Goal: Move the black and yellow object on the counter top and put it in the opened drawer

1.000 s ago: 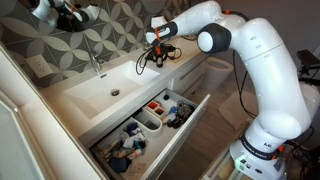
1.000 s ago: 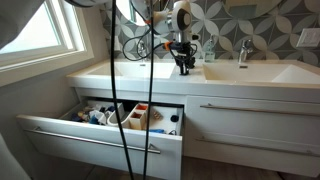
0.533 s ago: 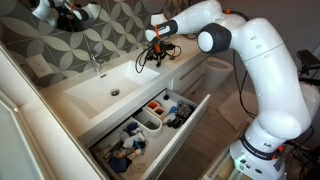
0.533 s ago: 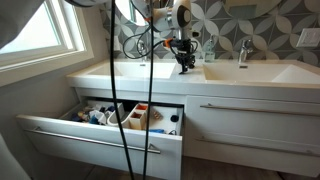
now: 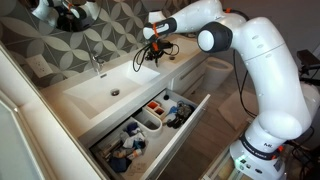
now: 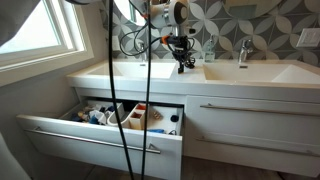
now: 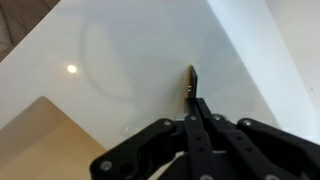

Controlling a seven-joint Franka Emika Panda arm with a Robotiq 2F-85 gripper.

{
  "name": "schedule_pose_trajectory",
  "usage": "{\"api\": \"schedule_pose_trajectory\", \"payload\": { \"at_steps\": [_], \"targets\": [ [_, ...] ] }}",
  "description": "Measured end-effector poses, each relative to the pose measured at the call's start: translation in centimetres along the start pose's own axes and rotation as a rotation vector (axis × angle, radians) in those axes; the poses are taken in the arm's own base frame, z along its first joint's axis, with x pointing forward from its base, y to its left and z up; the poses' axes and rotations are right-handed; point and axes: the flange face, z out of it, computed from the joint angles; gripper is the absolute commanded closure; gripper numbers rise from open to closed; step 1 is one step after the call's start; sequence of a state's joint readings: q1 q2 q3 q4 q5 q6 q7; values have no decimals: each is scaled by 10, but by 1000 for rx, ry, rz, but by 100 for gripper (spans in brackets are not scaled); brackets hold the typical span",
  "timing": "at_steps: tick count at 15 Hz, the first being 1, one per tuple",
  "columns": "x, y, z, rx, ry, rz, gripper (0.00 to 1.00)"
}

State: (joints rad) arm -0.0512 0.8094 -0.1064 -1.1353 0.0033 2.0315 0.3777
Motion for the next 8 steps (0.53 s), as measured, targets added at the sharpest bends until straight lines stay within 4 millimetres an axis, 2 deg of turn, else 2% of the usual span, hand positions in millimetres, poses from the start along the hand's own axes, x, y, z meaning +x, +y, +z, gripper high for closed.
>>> {"api": "schedule_pose_trajectory", "payload": {
  "at_steps": [4,8],
  "targets": [
    [-9,-8,-2,6,-37,-13,99],
    [-32,-19,-5,3,-99,-67,99]
  ]
}}
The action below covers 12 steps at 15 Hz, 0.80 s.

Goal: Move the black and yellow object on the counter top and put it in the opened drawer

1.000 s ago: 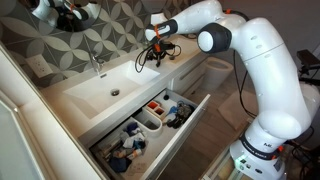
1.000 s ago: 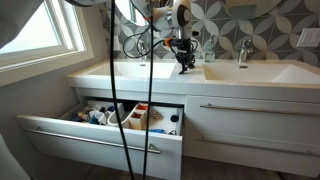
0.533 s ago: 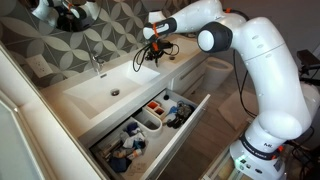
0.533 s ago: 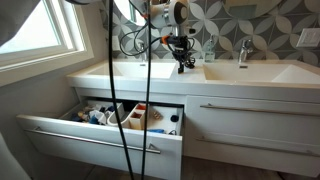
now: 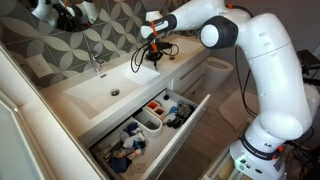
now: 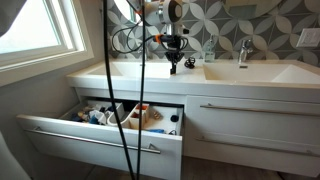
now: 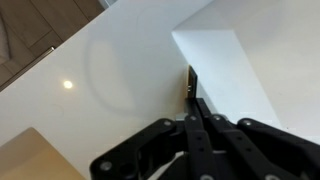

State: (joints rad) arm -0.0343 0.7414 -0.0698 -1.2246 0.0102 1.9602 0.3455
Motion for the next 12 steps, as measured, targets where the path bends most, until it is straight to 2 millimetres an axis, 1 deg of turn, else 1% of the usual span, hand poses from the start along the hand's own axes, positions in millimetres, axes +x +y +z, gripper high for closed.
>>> {"api": "schedule_pose_trajectory", "payload": {
  "at_steps": [4,5,9,10,12],
  "targets": [
    [-32,-15,3,-22,-36,-95,99],
    [-42,-20,9,-29,-45,-121,99],
    [-72,-52,30,-28,58,-215,99],
    [-82,-57,38,-26,73,-233,99],
    [-95,-66,45,-10,130,-264,99]
  ]
}}
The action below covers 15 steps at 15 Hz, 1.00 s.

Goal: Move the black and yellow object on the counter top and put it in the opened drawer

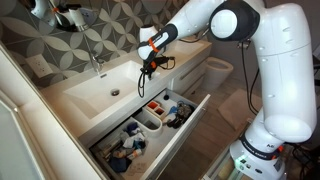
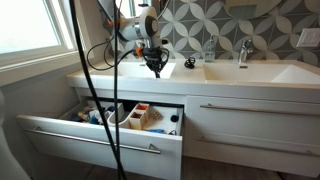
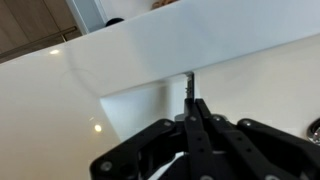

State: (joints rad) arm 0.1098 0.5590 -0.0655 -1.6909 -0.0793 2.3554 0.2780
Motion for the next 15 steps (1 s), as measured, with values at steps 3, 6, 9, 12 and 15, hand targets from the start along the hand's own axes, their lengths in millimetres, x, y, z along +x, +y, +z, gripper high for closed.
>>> {"api": "schedule_pose_trajectory", "payload": {
  "at_steps": [3,6,9,12,15],
  "targets": [
    [-14,-7,-3,9,65,-23,99],
    [-25,-8,-16,8,95,-36,99],
    [-36,-8,-37,-2,112,-47,99],
    [-48,-6,-63,-26,133,-56,99],
    [-60,-3,-86,-46,126,-58,99]
  ]
}}
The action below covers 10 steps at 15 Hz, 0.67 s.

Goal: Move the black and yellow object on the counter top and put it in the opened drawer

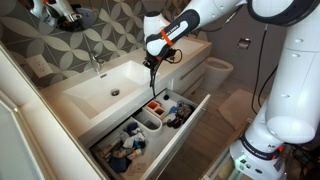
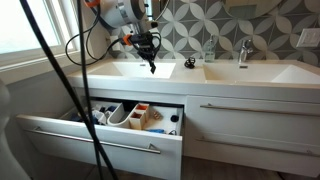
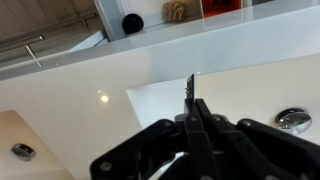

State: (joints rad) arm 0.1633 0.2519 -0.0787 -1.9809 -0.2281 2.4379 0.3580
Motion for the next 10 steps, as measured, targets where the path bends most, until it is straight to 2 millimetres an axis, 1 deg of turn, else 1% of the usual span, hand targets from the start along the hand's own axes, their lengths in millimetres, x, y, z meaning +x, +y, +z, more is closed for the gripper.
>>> {"api": "schedule_pose_trajectory", "payload": {
  "at_steps": [3,5,7,10],
  "targets": [
    [-15,6,-12,-11,-54,6,99],
    [-27,12,-12,-5,-93,9,99],
    [-39,23,-6,18,-129,3,99],
    [-56,45,12,55,-186,-22,99]
  ]
}}
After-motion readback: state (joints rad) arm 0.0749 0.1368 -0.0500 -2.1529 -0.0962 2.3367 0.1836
